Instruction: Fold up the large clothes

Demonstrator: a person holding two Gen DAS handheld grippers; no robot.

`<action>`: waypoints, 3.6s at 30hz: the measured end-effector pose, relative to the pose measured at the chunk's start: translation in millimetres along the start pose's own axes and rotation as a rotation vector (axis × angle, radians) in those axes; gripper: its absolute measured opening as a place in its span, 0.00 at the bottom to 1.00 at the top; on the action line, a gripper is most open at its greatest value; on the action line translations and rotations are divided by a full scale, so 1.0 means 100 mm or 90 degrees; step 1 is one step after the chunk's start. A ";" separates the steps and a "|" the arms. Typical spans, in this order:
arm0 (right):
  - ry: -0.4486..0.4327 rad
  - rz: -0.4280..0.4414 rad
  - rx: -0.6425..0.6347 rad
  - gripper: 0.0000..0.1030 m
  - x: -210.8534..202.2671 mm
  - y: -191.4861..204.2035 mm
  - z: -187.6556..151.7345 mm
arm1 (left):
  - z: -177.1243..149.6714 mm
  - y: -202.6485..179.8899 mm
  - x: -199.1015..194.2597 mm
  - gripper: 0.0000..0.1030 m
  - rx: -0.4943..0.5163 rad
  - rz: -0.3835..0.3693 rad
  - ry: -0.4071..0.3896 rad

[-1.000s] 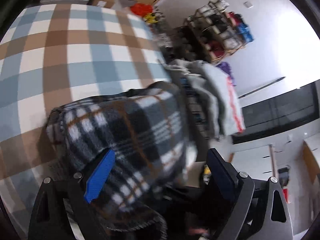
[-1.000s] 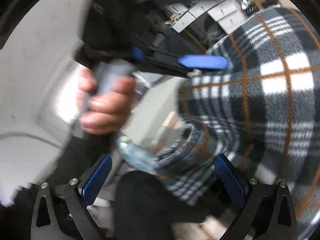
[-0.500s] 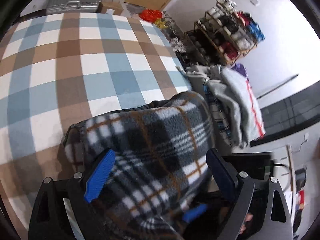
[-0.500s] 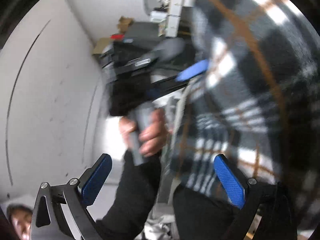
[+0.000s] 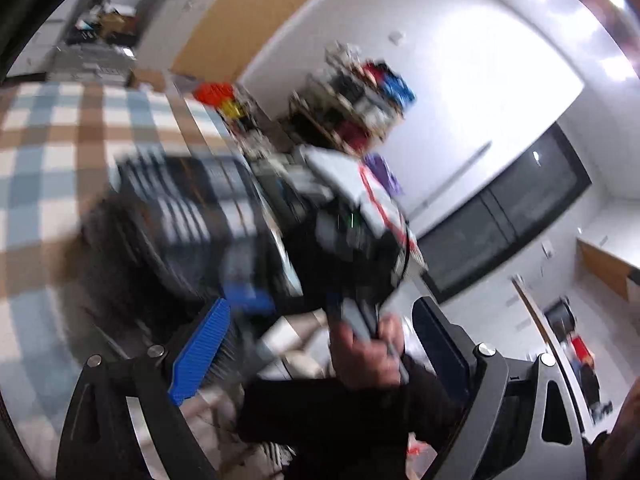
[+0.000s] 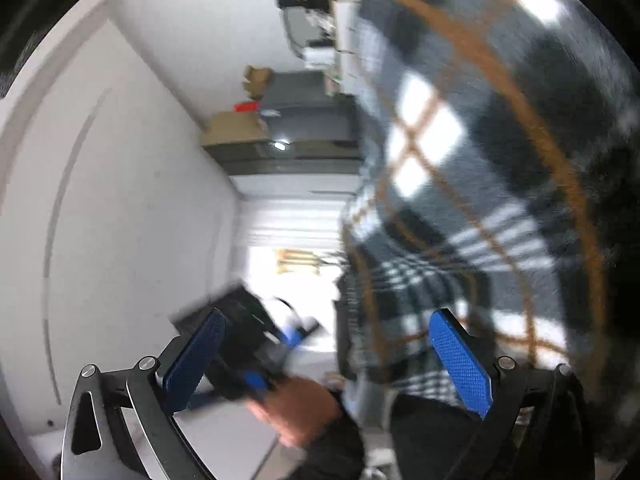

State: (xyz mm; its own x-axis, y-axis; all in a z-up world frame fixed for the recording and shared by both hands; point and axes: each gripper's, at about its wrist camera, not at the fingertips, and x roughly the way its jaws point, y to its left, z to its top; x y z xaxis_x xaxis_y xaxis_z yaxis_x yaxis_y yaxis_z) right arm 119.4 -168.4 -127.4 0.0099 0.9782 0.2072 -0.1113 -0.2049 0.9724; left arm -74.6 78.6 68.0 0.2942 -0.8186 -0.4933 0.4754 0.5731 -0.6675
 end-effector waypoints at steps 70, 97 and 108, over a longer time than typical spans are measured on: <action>0.161 -0.789 -0.261 0.91 0.42 0.77 0.04 | 0.00 1.63 0.48 0.87 -0.178 0.169 -0.037; 0.058 -0.868 -0.373 0.44 1.06 1.01 0.66 | -0.05 1.43 0.62 0.87 -0.133 0.241 -0.019; 0.094 -0.948 -0.371 0.46 0.98 0.39 0.75 | 0.00 1.50 0.62 0.87 -0.157 0.232 -0.021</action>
State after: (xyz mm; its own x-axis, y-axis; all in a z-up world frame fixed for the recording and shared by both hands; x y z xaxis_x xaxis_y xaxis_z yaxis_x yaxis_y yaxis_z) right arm 190.4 -83.2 -60.9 0.3633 0.2869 -0.8864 -0.4363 0.8930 0.1103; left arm 15.2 113.4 -62.4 0.4334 -0.5601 -0.7060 0.1245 0.8131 -0.5687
